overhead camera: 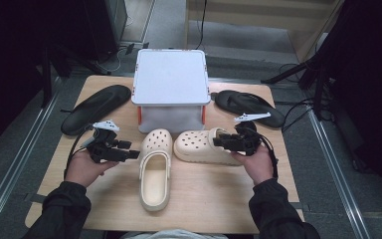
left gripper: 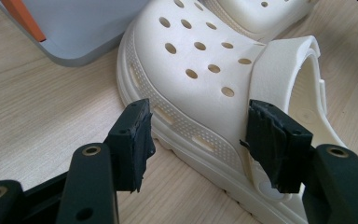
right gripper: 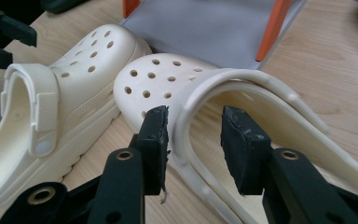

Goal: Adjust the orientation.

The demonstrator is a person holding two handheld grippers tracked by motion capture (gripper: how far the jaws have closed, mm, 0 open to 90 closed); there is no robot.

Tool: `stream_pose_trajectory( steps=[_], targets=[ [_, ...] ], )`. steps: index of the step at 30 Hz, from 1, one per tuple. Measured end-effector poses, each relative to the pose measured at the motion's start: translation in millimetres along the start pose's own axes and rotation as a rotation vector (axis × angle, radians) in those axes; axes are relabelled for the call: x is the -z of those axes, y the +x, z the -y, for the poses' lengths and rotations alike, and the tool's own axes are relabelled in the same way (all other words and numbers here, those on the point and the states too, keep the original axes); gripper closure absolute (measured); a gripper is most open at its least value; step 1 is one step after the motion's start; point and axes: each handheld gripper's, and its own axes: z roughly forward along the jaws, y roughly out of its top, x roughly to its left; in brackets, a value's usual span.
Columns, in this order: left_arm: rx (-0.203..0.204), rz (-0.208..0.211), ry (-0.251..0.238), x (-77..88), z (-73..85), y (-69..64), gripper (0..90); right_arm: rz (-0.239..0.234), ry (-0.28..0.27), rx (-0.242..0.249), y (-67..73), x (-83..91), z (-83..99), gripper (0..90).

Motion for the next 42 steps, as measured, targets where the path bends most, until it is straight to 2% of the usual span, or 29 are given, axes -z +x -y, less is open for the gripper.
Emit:
stream_pose_trajectory(
  steps=[1, 3, 6, 12, 18, 21, 23, 26, 29, 32, 35, 39, 42],
  targets=[
    [0.0, 0.0, 0.0, 0.0, 0.0, 0.0, 41.0, 0.0, 0.0, 0.0, 0.0, 0.0, 0.0, 62.3],
    [0.001, 0.001, 0.003, 0.0, 0.4, 0.4, 41.0, -0.01, -0.006, 0.0, -3.7, 11.6, 1.7, 67.4],
    [0.001, 0.0, 0.004, -0.2, 0.4, 0.8, 41.0, 0.012, 0.001, 0.02, -7.4, 20.1, 5.6, 75.7],
    [0.003, 0.003, 0.003, 0.3, 0.7, 0.5, 41.0, 0.046, 0.019, 0.023, -17.7, 19.2, 11.7, 88.0],
    [0.004, 0.005, 0.011, -0.5, 0.9, 0.9, 40.9, 0.095, 0.045, 0.035, -24.3, 7.5, 13.4, 88.5],
    [0.003, 0.005, 0.013, -1.0, 0.9, 1.0, 41.0, 0.117, 0.056, 0.066, -24.6, 1.7, 13.2, 86.7],
    [-0.001, 0.003, 0.012, -1.6, 0.8, 0.7, 41.4, 0.148, 0.075, 0.098, -23.7, -4.1, 13.7, 86.2],
    [-0.001, 0.005, 0.014, -1.7, 0.6, 0.2, 41.5, 0.136, 0.103, 0.115, -21.5, -11.8, 14.9, 87.3],
    [0.003, 0.004, 0.013, -1.6, 0.8, 0.7, 41.5, 0.134, 0.13, 0.154, -14.4, -18.0, 14.9, 88.3],
    [0.004, 0.007, 0.013, -1.4, 1.1, 1.1, 41.4, 0.162, 0.138, 0.19, -8.5, -20.4, 14.4, 89.4],
    [0.004, 0.005, 0.012, -1.4, 1.1, 0.8, 41.4, 0.158, 0.143, 0.187, -7.4, -20.5, 14.5, 90.0],
    [0.005, 0.006, 0.012, -1.4, 1.0, 1.0, 41.4, 0.117, 0.143, 0.168, -6.5, -19.2, 14.8, 90.0],
    [0.005, 0.007, 0.011, -1.2, 1.0, 0.8, 41.5, 0.111, 0.146, 0.178, -2.2, -19.3, 15.1, 90.0]
  ],
)
